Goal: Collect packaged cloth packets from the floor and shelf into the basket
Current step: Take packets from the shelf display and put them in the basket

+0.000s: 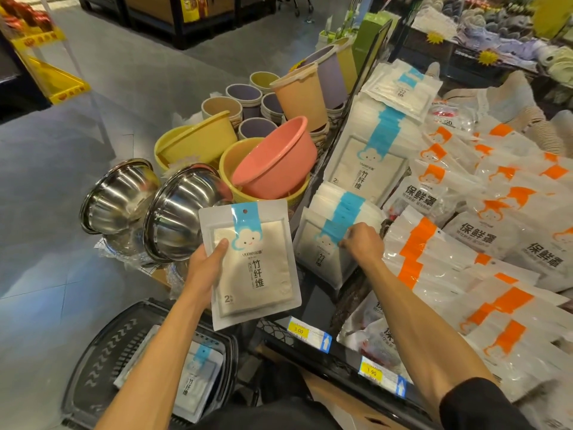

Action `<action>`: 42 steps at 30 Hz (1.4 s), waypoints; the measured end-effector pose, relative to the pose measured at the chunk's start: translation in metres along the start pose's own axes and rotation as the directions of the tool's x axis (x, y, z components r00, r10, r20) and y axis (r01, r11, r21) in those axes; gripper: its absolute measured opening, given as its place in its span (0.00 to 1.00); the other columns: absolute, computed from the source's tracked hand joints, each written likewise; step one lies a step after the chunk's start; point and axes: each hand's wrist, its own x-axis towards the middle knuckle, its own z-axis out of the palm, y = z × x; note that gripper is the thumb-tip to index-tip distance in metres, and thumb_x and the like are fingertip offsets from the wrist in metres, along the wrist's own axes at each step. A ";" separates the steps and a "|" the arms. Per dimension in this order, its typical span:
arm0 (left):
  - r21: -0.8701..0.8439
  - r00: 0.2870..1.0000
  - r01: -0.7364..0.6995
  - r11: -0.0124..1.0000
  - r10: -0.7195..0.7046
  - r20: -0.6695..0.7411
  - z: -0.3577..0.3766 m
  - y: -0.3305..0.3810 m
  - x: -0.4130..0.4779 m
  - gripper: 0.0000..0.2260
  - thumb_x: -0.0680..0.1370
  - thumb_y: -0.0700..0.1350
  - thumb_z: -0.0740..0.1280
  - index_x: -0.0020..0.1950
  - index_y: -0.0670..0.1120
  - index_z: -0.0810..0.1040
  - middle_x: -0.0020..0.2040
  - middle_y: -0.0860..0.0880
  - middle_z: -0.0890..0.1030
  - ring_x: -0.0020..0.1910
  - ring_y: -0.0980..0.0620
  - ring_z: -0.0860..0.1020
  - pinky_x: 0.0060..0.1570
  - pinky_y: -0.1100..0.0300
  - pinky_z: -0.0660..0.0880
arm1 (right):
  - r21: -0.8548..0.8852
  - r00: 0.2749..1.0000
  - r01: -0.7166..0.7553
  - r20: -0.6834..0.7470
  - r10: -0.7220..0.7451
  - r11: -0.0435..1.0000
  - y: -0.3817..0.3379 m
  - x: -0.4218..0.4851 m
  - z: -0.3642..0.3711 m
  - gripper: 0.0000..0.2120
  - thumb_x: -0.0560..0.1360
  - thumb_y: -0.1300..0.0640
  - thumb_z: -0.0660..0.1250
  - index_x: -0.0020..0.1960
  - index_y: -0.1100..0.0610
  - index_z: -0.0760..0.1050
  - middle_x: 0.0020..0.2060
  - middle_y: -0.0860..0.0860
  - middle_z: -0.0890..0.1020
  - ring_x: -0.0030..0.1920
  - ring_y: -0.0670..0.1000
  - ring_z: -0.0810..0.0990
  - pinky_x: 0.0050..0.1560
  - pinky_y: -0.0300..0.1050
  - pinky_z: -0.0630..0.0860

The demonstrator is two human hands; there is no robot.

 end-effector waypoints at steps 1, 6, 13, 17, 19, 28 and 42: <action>-0.004 1.000 0.004 1.000 -0.004 0.002 0.000 -0.001 0.000 0.07 0.83 0.47 0.66 0.59 0.49 0.80 0.51 0.46 0.86 0.48 0.47 0.85 0.43 0.53 0.81 | -0.015 1.000 -0.008 0.003 0.008 1.000 -0.001 -0.001 0.000 0.07 0.73 0.54 0.73 0.44 0.56 0.78 0.45 0.53 0.83 0.42 0.56 0.82 0.42 0.53 0.82; -0.018 1.000 0.005 1.000 -0.005 0.001 -0.001 -0.005 0.001 0.06 0.83 0.47 0.66 0.58 0.50 0.80 0.52 0.46 0.86 0.49 0.46 0.85 0.45 0.51 0.81 | -0.040 0.999 -0.018 0.028 0.019 0.999 -0.006 -0.002 -0.001 0.07 0.73 0.54 0.74 0.46 0.56 0.77 0.47 0.53 0.83 0.44 0.57 0.83 0.44 0.55 0.82; -0.030 1.000 -0.002 1.000 0.002 -0.002 -0.008 -0.011 0.003 0.09 0.82 0.46 0.66 0.61 0.48 0.80 0.54 0.45 0.86 0.52 0.44 0.84 0.50 0.48 0.81 | -0.050 0.998 0.061 -0.009 -0.061 0.997 -0.003 -0.011 -0.002 0.09 0.75 0.50 0.73 0.46 0.53 0.75 0.52 0.53 0.83 0.49 0.55 0.83 0.45 0.53 0.82; -0.019 1.000 -0.017 1.000 0.017 -0.013 -0.010 -0.019 0.002 0.06 0.82 0.47 0.66 0.58 0.51 0.81 0.54 0.46 0.85 0.55 0.44 0.83 0.55 0.44 0.80 | -0.048 0.990 0.140 -0.023 -0.141 0.989 0.000 -0.015 -0.004 0.10 0.75 0.50 0.72 0.52 0.53 0.76 0.58 0.53 0.82 0.54 0.56 0.83 0.46 0.56 0.82; -0.010 0.999 -0.043 0.999 0.043 -0.032 -0.011 -0.021 0.002 0.08 0.82 0.48 0.66 0.60 0.52 0.81 0.55 0.47 0.85 0.55 0.44 0.83 0.57 0.41 0.79 | -0.049 0.989 0.146 0.008 -0.146 0.988 -0.001 -0.016 -0.008 0.10 0.76 0.50 0.70 0.54 0.54 0.76 0.58 0.54 0.82 0.54 0.56 0.82 0.47 0.55 0.82; 0.058 0.990 -0.136 0.989 0.135 0.036 0.003 -0.013 -0.007 0.11 0.83 0.49 0.66 0.64 0.52 0.79 0.56 0.50 0.85 0.56 0.48 0.83 0.59 0.41 0.78 | -0.328 0.970 0.233 0.142 -0.196 0.916 -0.018 -0.039 -0.054 0.24 0.76 0.46 0.68 0.66 0.58 0.69 0.59 0.58 0.76 0.58 0.59 0.76 0.55 0.56 0.78; 0.230 0.767 -0.521 0.822 0.333 0.549 0.086 0.010 -0.043 0.18 0.76 0.63 0.67 0.57 0.52 0.80 0.50 0.49 0.85 0.49 0.50 0.84 0.46 0.50 0.81 | -0.419 0.866 0.474 0.064 -0.496 0.774 -0.050 -0.113 -0.148 0.30 0.74 0.48 0.70 0.73 0.54 0.67 0.66 0.56 0.73 0.66 0.59 0.71 0.60 0.55 0.71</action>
